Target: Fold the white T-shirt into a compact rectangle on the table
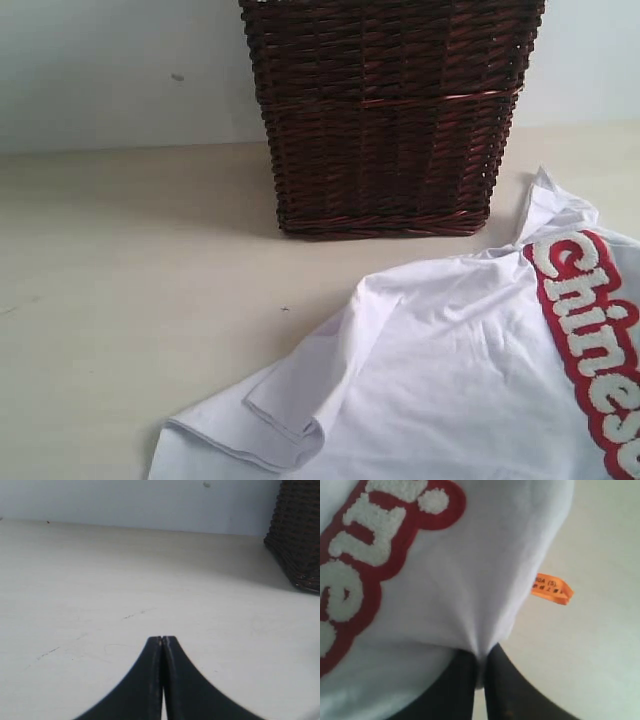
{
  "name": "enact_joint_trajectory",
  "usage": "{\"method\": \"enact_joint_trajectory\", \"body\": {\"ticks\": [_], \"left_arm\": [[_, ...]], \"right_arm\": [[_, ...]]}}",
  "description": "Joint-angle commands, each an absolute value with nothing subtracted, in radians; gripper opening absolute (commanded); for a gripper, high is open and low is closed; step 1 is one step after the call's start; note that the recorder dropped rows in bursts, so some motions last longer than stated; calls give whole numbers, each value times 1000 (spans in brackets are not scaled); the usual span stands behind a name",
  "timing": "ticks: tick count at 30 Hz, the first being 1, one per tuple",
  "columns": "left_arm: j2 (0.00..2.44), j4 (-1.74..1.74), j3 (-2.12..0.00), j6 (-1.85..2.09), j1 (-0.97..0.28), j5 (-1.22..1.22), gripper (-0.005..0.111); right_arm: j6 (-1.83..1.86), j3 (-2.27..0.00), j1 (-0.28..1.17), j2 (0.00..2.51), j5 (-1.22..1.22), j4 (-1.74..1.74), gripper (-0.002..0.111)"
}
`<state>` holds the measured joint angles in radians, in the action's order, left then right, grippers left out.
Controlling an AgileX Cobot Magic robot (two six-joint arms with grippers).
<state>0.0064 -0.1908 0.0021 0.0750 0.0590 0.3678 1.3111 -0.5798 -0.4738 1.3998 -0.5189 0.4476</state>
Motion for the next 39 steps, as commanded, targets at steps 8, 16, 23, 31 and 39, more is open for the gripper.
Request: {"method": "enact_joint_trajectory", "body": {"ticks": [8, 16, 23, 31, 39], "left_arm": [[0, -195, 0, 74, 54, 366, 0], [0, -195, 0, 74, 54, 366, 0], [0, -195, 0, 74, 54, 366, 0], [0, -195, 0, 74, 54, 366, 0], [0, -195, 0, 74, 54, 366, 0]], "right_arm": [[1415, -587, -400, 1309, -672, 846, 55], [1352, -575, 28, 1514, -353, 920, 0], [987, -635, 240, 1783, -445, 551, 0], [799, -893, 517, 1924, -683, 450, 0], [730, -974, 552, 1899, -660, 496, 0]]}}
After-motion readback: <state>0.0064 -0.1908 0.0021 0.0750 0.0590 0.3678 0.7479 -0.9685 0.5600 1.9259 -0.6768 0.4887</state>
